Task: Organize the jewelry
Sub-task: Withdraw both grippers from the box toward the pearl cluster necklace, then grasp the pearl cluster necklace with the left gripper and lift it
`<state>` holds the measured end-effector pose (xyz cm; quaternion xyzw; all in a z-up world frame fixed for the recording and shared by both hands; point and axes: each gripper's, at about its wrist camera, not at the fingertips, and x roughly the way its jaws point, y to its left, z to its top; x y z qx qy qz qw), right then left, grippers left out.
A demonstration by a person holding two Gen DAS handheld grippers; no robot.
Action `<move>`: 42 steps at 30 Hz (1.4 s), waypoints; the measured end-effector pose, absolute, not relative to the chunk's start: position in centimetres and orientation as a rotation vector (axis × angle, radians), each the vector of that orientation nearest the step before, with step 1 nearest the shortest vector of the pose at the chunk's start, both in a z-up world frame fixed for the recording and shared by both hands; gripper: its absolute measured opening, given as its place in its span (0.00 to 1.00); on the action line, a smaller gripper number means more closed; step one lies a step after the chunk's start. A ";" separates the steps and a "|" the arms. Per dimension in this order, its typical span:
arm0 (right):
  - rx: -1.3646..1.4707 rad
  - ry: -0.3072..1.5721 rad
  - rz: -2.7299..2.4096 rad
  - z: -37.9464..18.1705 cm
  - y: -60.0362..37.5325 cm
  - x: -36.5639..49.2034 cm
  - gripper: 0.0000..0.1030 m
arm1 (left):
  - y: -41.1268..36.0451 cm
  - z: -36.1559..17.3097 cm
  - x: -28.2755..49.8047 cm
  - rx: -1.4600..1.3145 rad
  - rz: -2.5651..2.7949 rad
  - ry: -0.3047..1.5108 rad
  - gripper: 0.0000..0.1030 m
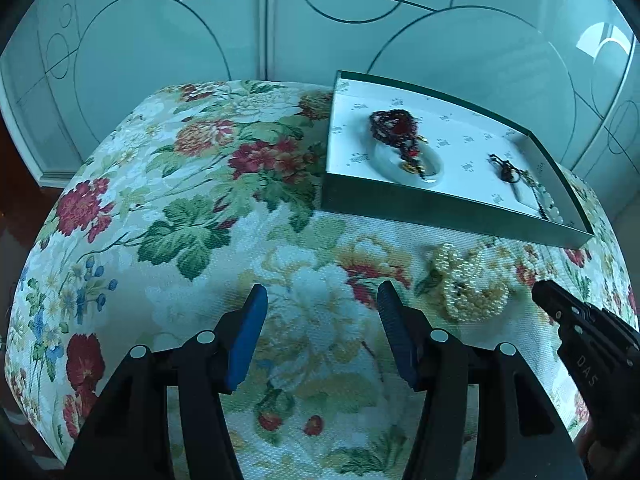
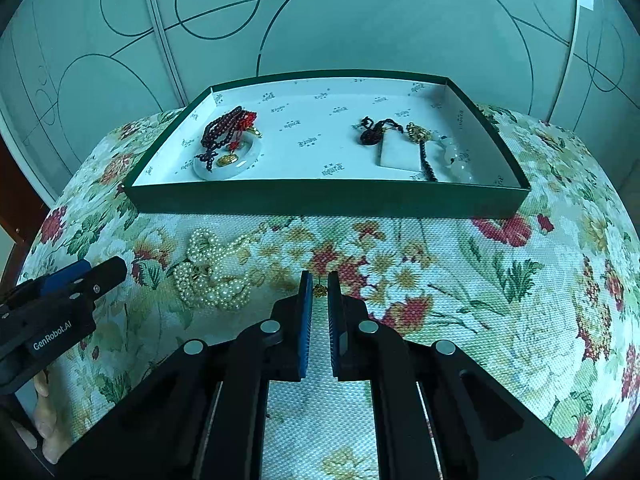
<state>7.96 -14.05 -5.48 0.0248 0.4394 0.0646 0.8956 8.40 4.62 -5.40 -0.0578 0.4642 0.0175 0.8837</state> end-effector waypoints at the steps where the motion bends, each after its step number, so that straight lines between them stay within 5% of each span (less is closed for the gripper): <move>1: 0.058 0.906 0.125 -5.3 -14.6 7.9 0.07 | 4.2 -5.4 8.4 -0.118 0.026 0.966 0.55; 6: 0.094 0.892 0.090 -4.7 -17.0 7.7 0.07 | 1.6 -5.3 8.6 -0.101 -0.037 0.975 0.56; 8: 0.109 0.884 0.078 -4.5 -18.0 7.5 0.07 | 0.6 -5.2 8.7 -0.097 -0.058 0.972 0.69; 22: 0.187 0.870 0.068 -4.4 -20.7 7.3 0.07 | -3.2 -6.5 10.5 -0.091 -0.108 0.984 0.72; 32: 0.196 0.876 0.070 -4.6 -20.6 7.4 0.07 | -3.2 -6.4 10.4 -0.054 -0.129 0.969 0.27; 42: 0.182 0.864 0.082 -4.0 -20.0 7.3 0.07 | -2.8 -5.7 10.4 -0.064 -0.146 0.966 0.21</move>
